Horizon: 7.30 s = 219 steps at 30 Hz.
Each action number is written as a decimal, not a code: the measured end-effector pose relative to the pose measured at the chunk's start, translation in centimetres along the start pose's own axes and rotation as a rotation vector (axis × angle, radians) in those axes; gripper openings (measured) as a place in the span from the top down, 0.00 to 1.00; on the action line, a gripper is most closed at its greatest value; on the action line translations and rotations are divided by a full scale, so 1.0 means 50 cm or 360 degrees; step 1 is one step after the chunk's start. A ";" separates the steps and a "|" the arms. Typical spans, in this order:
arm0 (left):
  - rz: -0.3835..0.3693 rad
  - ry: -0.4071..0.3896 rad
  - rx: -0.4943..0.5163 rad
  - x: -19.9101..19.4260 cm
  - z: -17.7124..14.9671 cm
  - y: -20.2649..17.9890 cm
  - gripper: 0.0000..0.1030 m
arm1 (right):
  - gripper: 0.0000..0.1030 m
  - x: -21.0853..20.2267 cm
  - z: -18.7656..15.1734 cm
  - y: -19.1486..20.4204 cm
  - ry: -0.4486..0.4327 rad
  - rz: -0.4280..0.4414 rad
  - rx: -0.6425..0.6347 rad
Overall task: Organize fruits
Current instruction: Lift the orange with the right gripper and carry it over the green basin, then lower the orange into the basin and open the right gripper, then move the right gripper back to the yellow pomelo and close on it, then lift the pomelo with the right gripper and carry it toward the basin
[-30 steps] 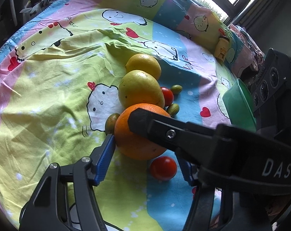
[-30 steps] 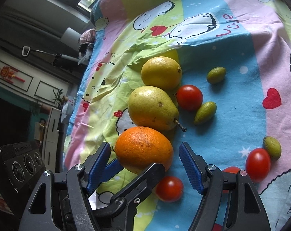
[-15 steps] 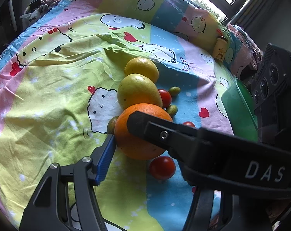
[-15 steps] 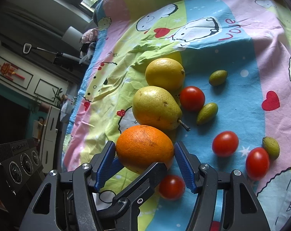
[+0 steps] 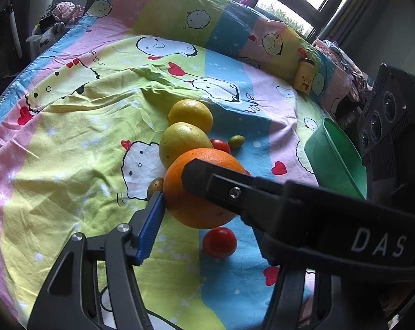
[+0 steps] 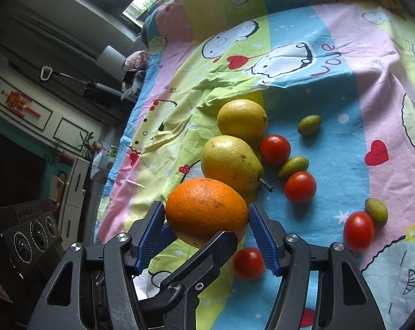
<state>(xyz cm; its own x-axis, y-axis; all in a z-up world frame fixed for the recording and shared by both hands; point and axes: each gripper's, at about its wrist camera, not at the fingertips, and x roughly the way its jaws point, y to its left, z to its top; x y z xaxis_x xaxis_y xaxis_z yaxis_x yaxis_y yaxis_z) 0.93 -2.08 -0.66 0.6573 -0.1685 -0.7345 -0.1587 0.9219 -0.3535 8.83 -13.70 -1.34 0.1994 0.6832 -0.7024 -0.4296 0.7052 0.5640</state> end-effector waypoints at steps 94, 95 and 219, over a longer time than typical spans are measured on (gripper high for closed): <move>-0.0444 0.0068 0.0865 0.161 0.053 -0.481 0.46 | 0.36 -0.368 -0.018 -0.343 -0.0846 -0.0234 0.0774; -0.0436 0.0051 0.0873 0.158 0.053 -0.480 0.46 | 0.36 -0.370 -0.018 -0.340 -0.0848 -0.0289 0.0776; 0.0029 0.0013 -0.0111 0.071 0.068 0.051 0.47 | 0.38 0.093 0.094 -0.017 0.0197 -0.0016 -0.0025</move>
<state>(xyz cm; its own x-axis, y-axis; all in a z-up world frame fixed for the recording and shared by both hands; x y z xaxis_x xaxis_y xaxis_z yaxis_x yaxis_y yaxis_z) 5.38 0.87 -2.18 0.6479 -0.1549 -0.7458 -0.2219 0.8982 -0.3793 14.26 -10.23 -3.04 0.0940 0.6468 -0.7568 -0.4422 0.7082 0.5504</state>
